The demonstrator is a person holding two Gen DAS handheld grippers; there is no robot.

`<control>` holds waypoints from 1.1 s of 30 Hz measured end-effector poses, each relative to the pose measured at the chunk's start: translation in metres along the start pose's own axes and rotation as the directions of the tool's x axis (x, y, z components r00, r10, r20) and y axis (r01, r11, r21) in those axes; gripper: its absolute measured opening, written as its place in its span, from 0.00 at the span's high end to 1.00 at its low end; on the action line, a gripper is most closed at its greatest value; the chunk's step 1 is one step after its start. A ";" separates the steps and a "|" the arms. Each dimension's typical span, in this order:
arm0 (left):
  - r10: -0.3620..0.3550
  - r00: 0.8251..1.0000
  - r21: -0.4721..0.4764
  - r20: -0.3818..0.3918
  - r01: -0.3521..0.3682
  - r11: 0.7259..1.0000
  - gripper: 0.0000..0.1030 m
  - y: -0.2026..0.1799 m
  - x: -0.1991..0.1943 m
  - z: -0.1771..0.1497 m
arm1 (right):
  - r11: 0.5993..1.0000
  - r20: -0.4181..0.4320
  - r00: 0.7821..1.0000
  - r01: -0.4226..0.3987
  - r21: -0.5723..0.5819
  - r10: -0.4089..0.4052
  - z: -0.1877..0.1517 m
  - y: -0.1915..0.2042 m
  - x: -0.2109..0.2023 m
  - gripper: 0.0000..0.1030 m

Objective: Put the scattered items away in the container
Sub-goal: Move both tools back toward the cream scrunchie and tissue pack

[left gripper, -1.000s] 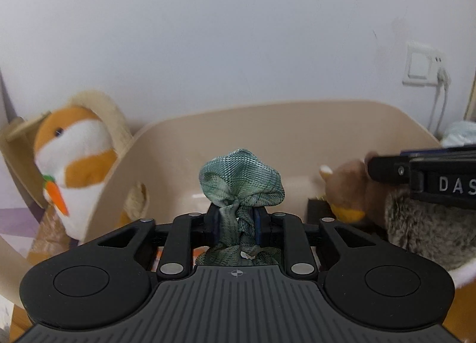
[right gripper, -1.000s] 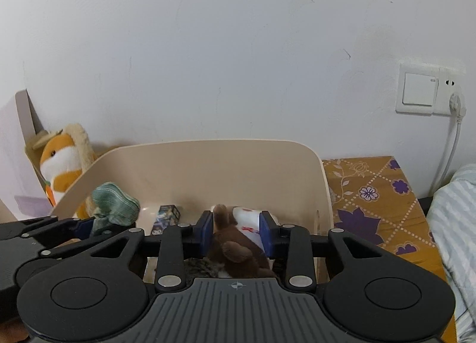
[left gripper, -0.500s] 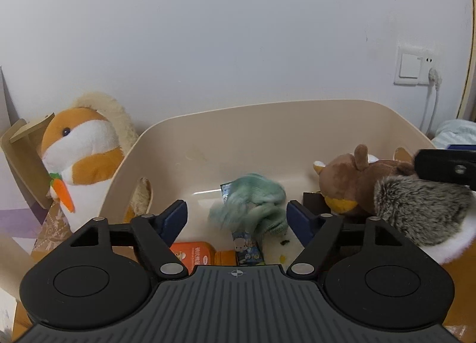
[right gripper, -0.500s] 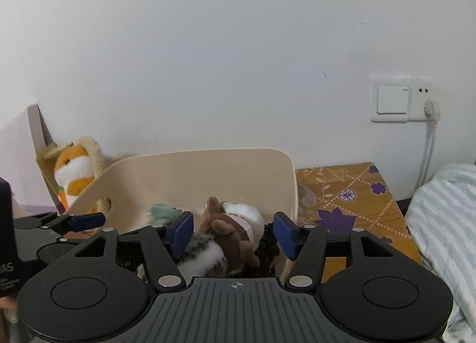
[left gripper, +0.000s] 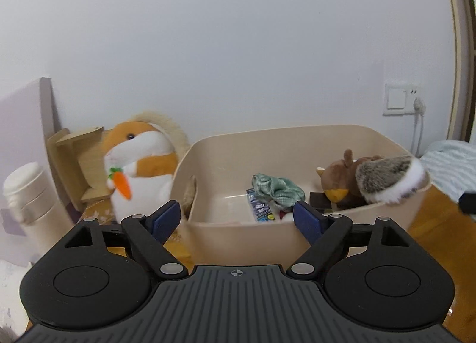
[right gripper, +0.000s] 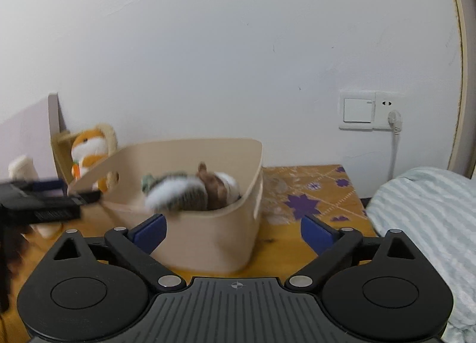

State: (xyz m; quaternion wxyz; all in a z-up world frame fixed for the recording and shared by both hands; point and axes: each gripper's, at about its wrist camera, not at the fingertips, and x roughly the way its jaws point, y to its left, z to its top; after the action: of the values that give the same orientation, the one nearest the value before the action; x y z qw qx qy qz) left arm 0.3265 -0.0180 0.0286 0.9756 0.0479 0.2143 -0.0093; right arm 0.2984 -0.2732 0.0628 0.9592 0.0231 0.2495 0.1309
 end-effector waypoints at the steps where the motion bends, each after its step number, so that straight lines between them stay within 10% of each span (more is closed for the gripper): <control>1: -0.008 1.000 -0.017 0.004 0.008 1.000 0.18 0.003 -0.008 -0.003 | 1.000 -0.007 1.000 0.004 -0.012 -0.004 -0.005 0.001 -0.002 0.05; 18: -0.163 0.981 -0.176 -0.105 0.143 0.974 0.18 -0.013 -0.042 -0.077 | 1.000 -0.083 0.996 -0.009 0.028 0.012 -0.062 0.004 0.011 0.01; 33: -0.257 0.953 -0.234 -0.161 0.216 0.948 0.18 -0.013 -0.036 -0.097 | 0.996 -0.114 0.993 -0.033 -0.078 0.024 -0.117 0.044 -0.056 0.00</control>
State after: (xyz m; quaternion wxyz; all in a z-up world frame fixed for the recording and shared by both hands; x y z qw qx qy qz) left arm 0.2525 -0.0212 -0.0453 0.9419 -0.0825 0.3102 -0.0988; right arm 0.1841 -0.2482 -0.0077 0.9417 -0.0189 0.2976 0.1555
